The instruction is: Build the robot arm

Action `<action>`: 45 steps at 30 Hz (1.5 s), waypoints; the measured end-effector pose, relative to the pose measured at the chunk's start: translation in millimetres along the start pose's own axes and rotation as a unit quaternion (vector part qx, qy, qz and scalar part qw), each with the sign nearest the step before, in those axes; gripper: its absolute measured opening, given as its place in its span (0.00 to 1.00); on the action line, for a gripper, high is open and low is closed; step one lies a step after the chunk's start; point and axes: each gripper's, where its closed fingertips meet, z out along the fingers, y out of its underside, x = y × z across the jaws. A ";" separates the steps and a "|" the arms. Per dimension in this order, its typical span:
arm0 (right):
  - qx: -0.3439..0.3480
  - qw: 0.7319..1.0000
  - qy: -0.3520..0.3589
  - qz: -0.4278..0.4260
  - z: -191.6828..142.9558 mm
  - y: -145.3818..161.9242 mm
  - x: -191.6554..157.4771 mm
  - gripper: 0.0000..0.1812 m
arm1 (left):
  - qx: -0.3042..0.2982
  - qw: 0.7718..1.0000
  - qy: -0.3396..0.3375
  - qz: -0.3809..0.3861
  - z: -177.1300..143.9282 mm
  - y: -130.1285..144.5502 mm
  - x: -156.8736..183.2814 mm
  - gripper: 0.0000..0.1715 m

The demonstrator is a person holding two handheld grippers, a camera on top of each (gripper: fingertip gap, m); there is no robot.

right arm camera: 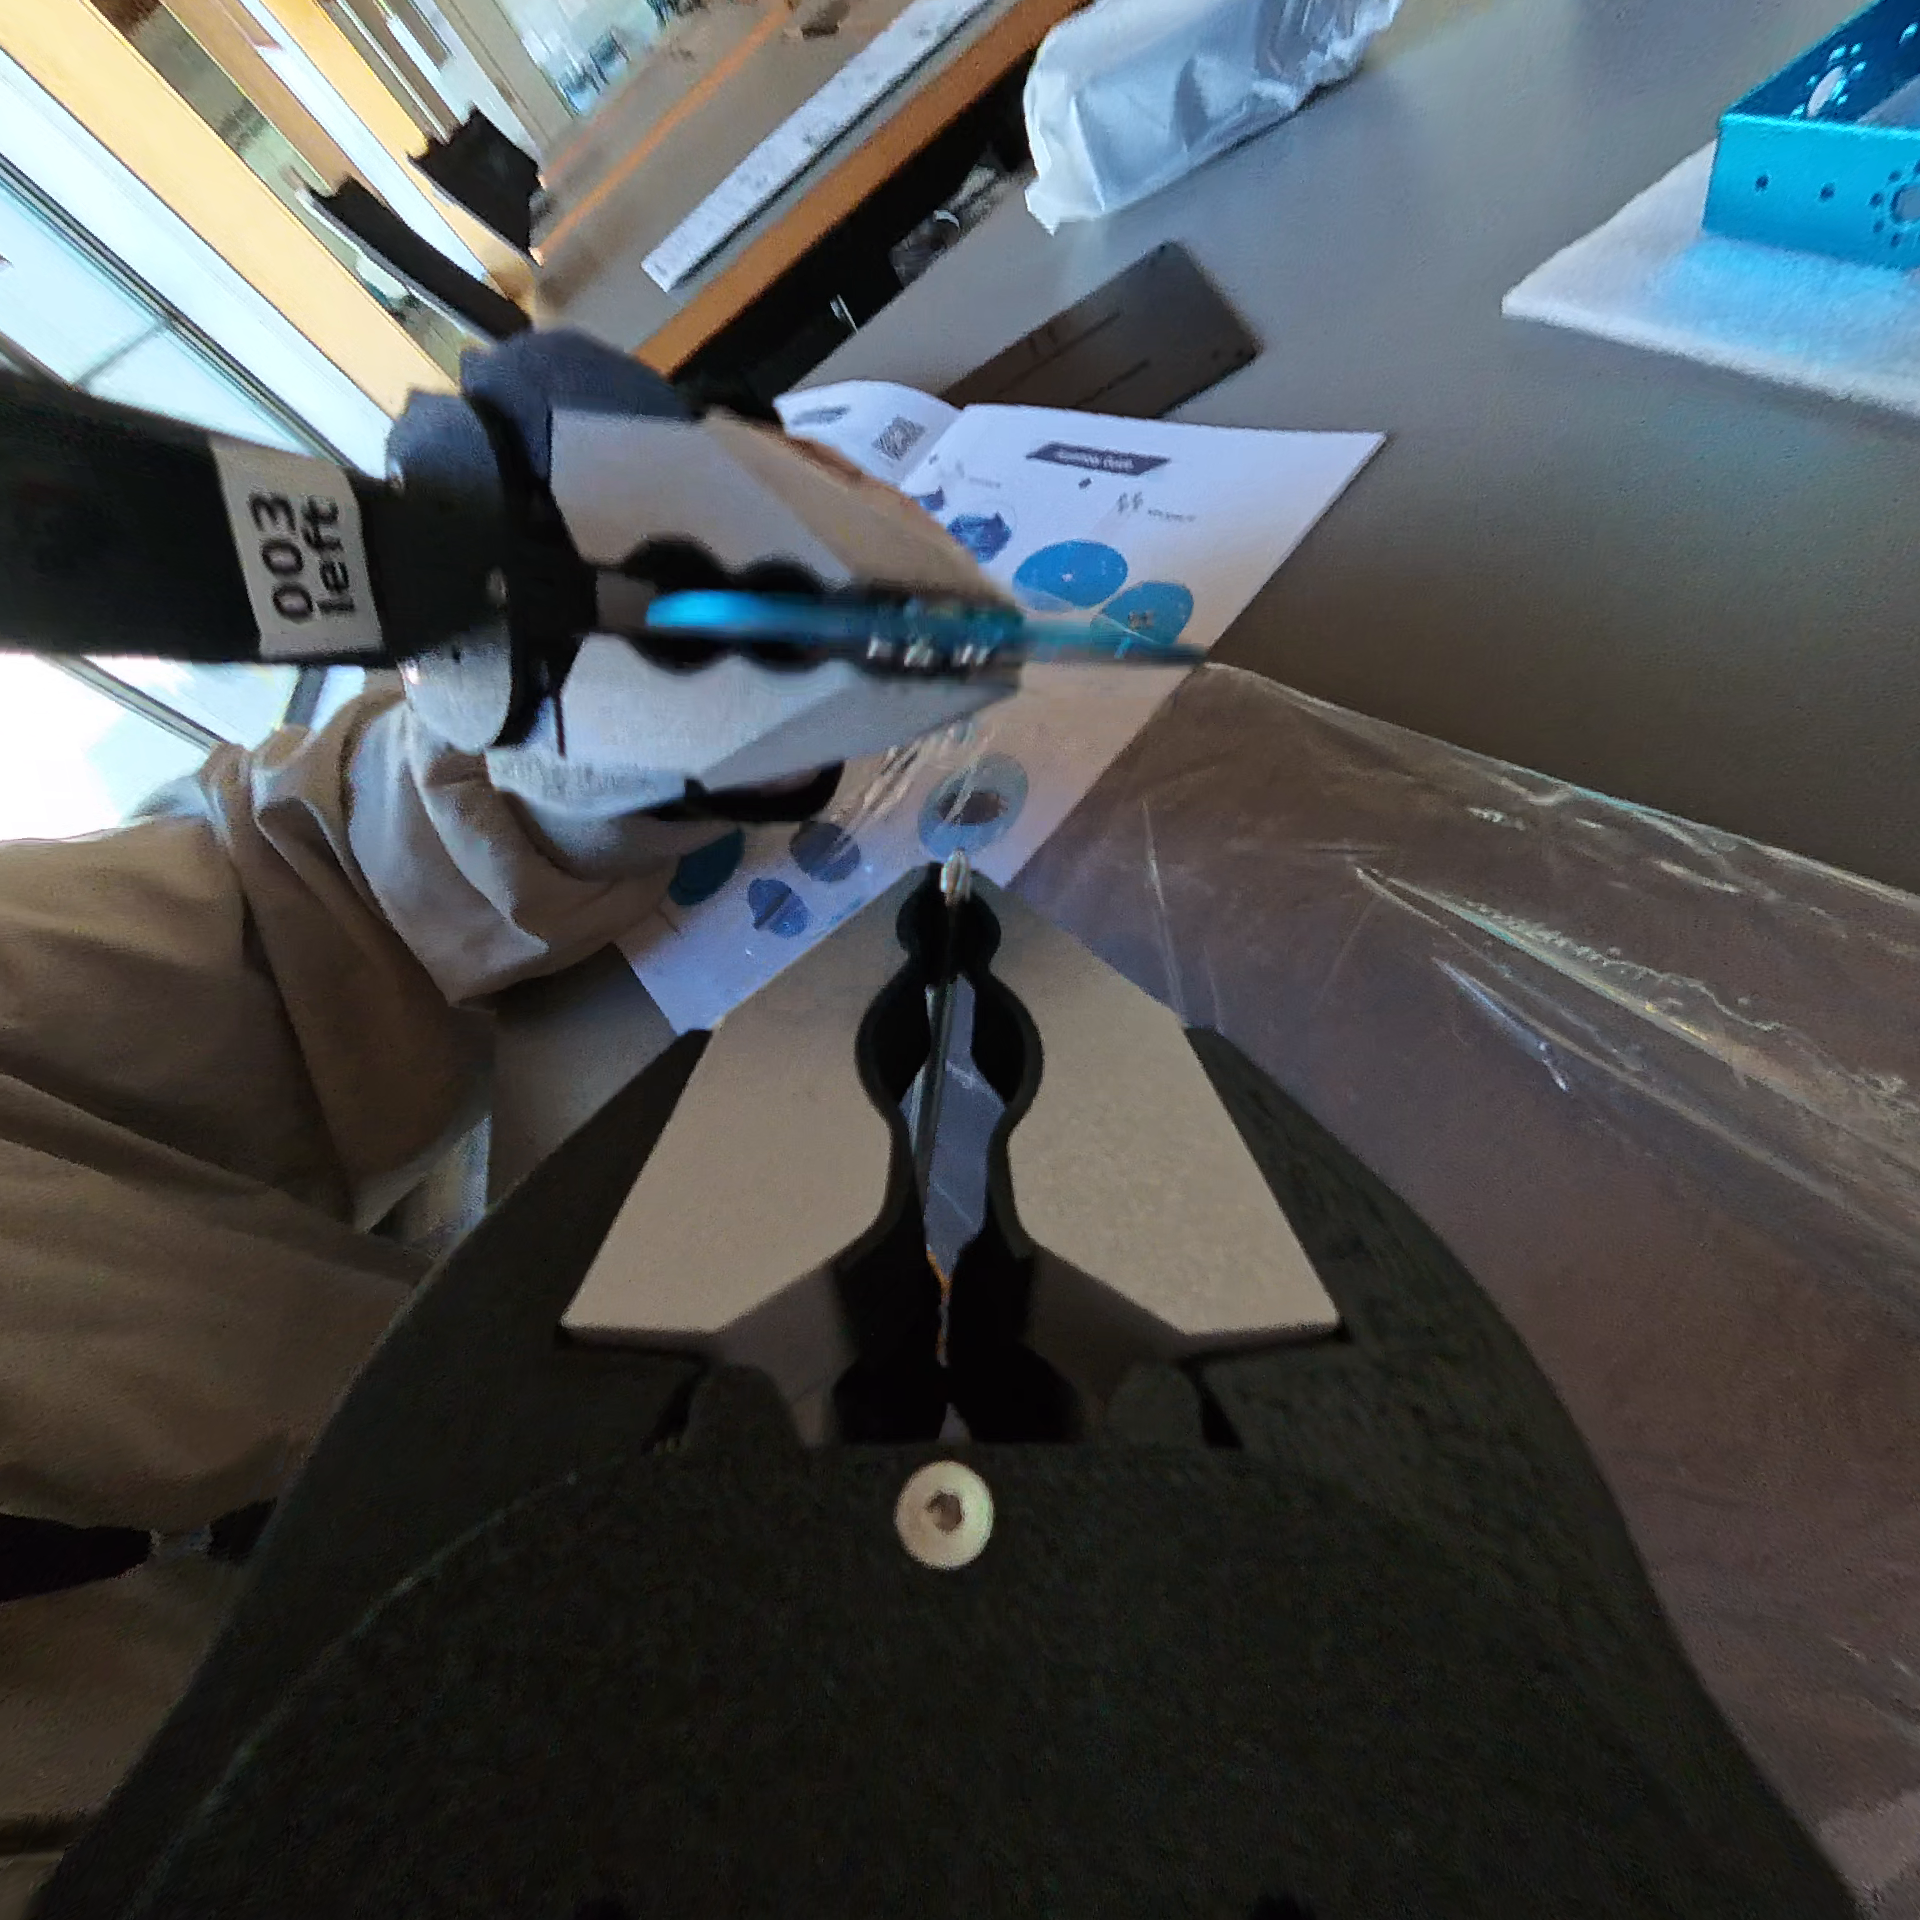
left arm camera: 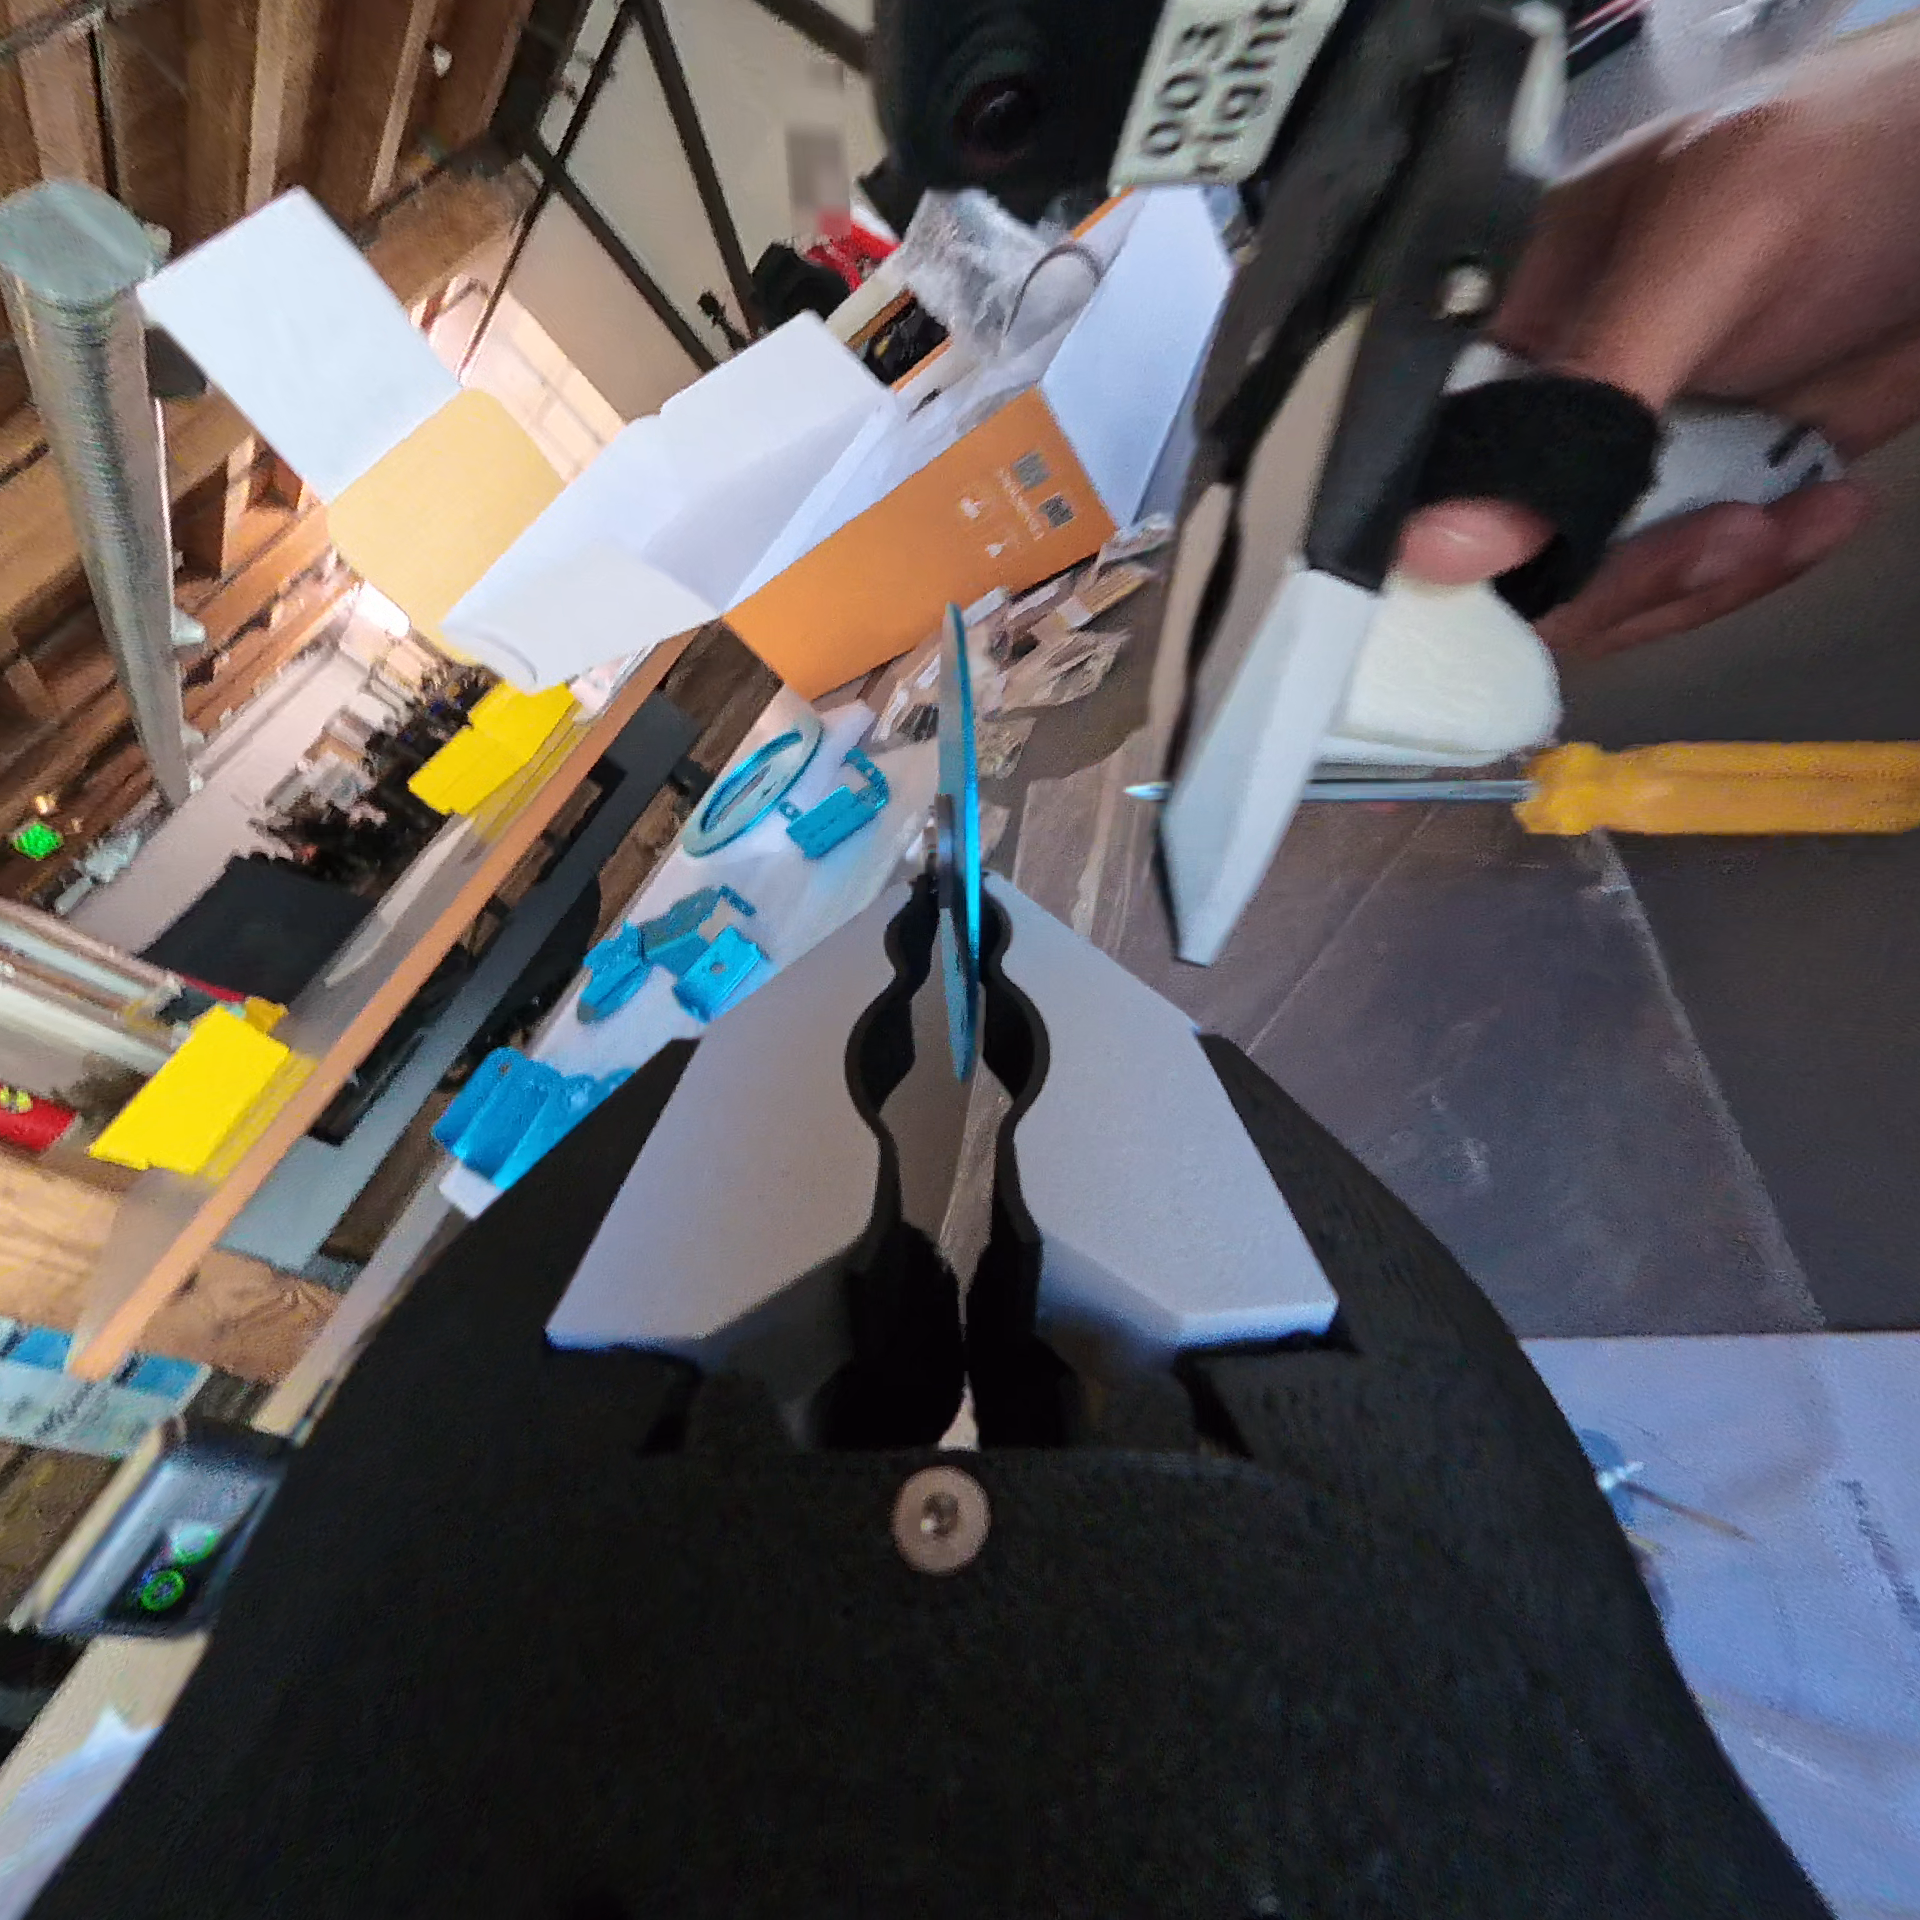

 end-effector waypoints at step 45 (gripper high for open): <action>-0.218 0.889 -0.051 -0.398 15.5 58.8 4.8 0.49 | -0.025 0.766 -0.086 -0.636 -67.2 23.4 40.3 0.17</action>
